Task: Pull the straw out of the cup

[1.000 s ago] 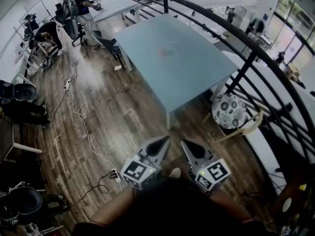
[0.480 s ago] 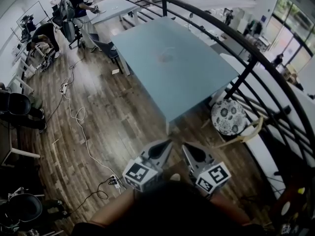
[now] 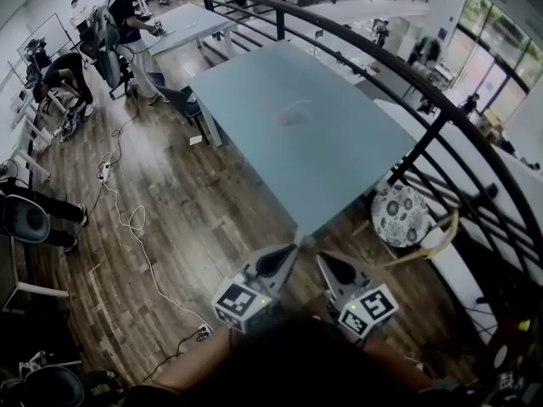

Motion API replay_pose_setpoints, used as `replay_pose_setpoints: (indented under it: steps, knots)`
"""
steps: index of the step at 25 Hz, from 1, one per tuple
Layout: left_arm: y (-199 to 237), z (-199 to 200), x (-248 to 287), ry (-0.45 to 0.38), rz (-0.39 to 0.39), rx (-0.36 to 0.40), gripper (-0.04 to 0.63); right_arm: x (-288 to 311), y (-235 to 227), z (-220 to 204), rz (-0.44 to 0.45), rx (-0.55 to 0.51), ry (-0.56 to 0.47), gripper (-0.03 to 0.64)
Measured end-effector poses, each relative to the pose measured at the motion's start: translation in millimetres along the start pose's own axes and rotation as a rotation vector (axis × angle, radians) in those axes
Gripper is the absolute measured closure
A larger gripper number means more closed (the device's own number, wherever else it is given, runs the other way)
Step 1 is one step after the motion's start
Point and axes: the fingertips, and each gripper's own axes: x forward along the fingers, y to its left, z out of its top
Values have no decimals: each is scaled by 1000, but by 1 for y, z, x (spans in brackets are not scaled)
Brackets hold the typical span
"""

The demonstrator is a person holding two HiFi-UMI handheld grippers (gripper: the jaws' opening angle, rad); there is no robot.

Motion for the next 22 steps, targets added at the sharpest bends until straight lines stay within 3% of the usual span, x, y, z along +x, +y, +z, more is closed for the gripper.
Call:
replay_pose_setpoints:
  steps: [7,11,22]
  knots:
    - [78,44,-17,-9,-48,27,584,88,27,33,-18,-25,-34,606]
    - [108,48,-23,-13,-63,19,584,116,26,36,-54,-28,-43,606]
    - [170,41,-47,-9,5,-64,584,179,39,29,8,-22,9,606]
